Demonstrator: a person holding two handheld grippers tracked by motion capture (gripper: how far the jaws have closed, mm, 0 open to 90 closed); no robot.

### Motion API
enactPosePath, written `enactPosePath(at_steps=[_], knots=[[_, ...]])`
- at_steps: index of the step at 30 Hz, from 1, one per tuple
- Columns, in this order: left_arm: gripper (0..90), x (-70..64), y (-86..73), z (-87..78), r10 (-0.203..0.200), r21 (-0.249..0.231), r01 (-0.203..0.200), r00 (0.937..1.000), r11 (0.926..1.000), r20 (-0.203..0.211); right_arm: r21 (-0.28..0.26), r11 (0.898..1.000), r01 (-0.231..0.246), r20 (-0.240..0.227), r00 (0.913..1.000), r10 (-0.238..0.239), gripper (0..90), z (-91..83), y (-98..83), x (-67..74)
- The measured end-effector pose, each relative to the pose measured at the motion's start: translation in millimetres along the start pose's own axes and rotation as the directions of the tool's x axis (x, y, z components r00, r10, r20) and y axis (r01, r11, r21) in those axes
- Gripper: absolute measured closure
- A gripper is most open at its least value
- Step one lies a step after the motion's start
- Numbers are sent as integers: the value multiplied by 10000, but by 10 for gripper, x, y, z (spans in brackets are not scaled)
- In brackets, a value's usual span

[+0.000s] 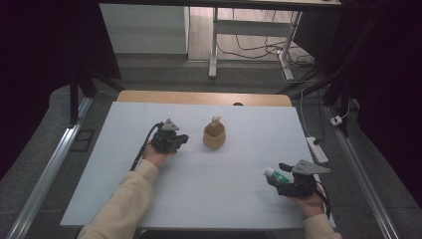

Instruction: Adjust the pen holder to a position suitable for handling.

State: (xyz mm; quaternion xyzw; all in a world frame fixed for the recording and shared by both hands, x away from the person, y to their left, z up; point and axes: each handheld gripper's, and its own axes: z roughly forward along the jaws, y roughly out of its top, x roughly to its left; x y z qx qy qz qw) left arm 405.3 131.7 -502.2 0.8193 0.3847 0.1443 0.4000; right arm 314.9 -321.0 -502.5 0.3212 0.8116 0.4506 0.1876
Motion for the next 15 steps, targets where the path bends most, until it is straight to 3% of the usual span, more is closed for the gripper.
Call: enactPosePath(at_steps=[15], knots=[[884,72,135,304,-160,120,156,9993,9998,335,24,10000,-29,107,9999,29,254,-12,0,-11]])
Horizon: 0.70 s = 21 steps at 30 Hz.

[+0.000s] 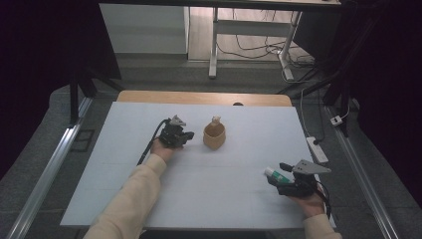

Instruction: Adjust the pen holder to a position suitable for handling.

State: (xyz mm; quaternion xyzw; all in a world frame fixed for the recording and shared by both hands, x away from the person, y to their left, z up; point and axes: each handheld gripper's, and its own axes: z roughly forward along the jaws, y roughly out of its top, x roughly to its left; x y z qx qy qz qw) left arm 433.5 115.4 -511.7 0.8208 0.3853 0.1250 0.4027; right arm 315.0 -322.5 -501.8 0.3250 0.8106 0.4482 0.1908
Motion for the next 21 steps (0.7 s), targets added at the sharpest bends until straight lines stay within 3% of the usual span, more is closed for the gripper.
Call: enactPosePath(at_steps=[15,21], knots=[[885,119,198,292,-97,-209,110,9982,9997,586,-85,9999,-73,-42,10000,72,254,-6,-5,-15],[885,96,264,414,230,-56,-227,9977,9997,636,-68,9999,-96,-32,9999,96,254,-4,-12,-26]])
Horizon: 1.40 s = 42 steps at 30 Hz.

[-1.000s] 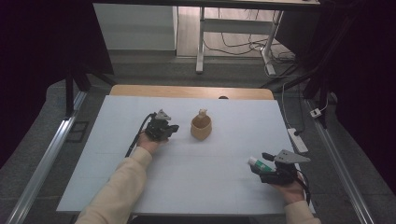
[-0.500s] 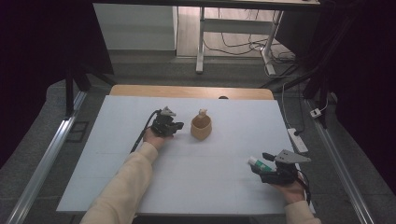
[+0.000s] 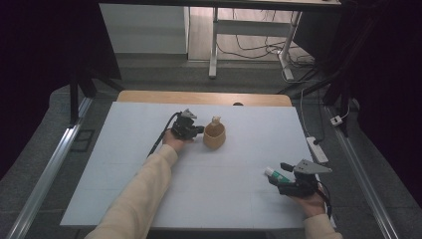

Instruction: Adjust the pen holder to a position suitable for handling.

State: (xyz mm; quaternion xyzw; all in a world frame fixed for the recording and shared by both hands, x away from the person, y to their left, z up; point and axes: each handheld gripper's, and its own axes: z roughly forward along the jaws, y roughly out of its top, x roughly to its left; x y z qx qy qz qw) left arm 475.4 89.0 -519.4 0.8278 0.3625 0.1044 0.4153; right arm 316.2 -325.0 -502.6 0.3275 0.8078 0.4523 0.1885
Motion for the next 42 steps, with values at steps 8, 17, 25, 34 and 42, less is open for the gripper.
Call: enactPosePath(at_steps=[8,17,25,34,42], knots=[[886,-9,36,75,284,131,-284,9996,9995,-18,38,10000,-8,-32,10000,8,254,3,-5,-5],[887,11,53,160,306,342,-304,9995,9990,-47,84,10000,-14,7,10000,14,254,5,-8,-10],[888,-13,46,189,374,457,-379,9992,9982,110,89,10000,-32,-29,10000,33,254,15,-12,-10],[888,-133,83,259,617,475,-634,9975,9969,357,114,9999,-37,6,10000,37,254,13,-13,-9],[887,-256,165,344,836,529,-866,9949,9948,568,178,9998,-11,4,10000,11,254,10,-14,-15]])
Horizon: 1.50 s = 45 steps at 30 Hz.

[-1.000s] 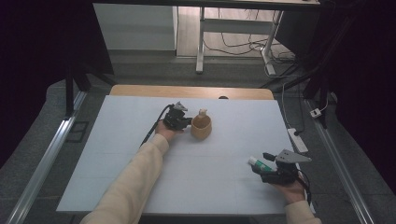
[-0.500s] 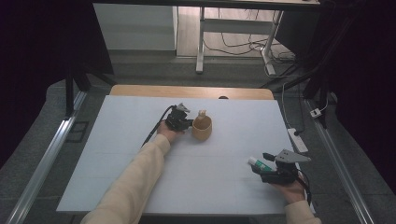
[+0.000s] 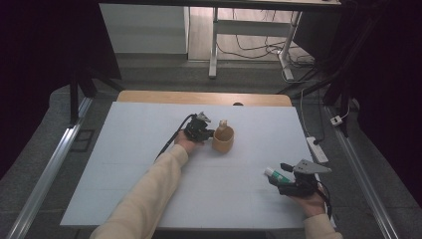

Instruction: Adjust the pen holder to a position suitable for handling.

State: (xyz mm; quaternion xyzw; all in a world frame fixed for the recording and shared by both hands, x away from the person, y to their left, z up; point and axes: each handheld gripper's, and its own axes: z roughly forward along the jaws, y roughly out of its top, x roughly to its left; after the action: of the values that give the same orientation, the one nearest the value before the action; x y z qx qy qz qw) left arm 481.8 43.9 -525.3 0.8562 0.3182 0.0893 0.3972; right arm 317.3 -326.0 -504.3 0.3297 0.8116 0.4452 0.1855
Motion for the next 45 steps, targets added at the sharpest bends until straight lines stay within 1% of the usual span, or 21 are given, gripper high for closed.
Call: enactPosePath(at_steps=[3,6,9,16,23,32,35,38,40,41,43,45], knots=[[887,-48,42,41,43,-51,-42,10000,10000,72,37,10000,19,49,10000,-19,254,-2,-1,0],[887,-93,83,82,170,-19,-170,9998,9999,134,-3,10000,3,9,10000,-3,255,0,-2,-2],[887,-121,113,121,309,104,-311,9994,9995,150,-12,10000,-15,9,10000,15,254,0,-4,-3],[887,-150,157,178,314,134,-317,9993,9994,194,2,10000,-23,29,10000,23,255,-4,-6,-8],[887,-205,201,231,432,152,-437,9985,9989,332,8,10000,-14,35,10000,14,255,-5,-6,-7],[887,-265,224,323,472,382,-485,9983,9981,345,13,10000,-20,43,10000,20,254,-8,-7,-10],[887,-264,225,324,547,419,-562,9979,9975,355,-38,10000,-42,34,10000,42,254,-12,-10,-12],[887,-291,239,309,914,632,-919,9958,9938,99,-31,10000,-56,44,10000,56,254,-14,-14,-17],[887,-291,247,290,792,543,-789,9968,9954,-44,-28,10000,-68,28,10000,68,254,-12,-14,-17],[887,-277,250,270,789,574,-781,9968,9953,-109,-21,10000,-59,28,10000,59,254,-12,-14,-16],[887,-244,244,229,650,515,-642,9978,9966,-130,-29,10000,-50,32,10000,50,254,-14,-12,-14],[887,-205,221,167,610,438,-604,9980,9972,-136,-38,10000,-55,31,10000,56,255,-15,-12,-14]])
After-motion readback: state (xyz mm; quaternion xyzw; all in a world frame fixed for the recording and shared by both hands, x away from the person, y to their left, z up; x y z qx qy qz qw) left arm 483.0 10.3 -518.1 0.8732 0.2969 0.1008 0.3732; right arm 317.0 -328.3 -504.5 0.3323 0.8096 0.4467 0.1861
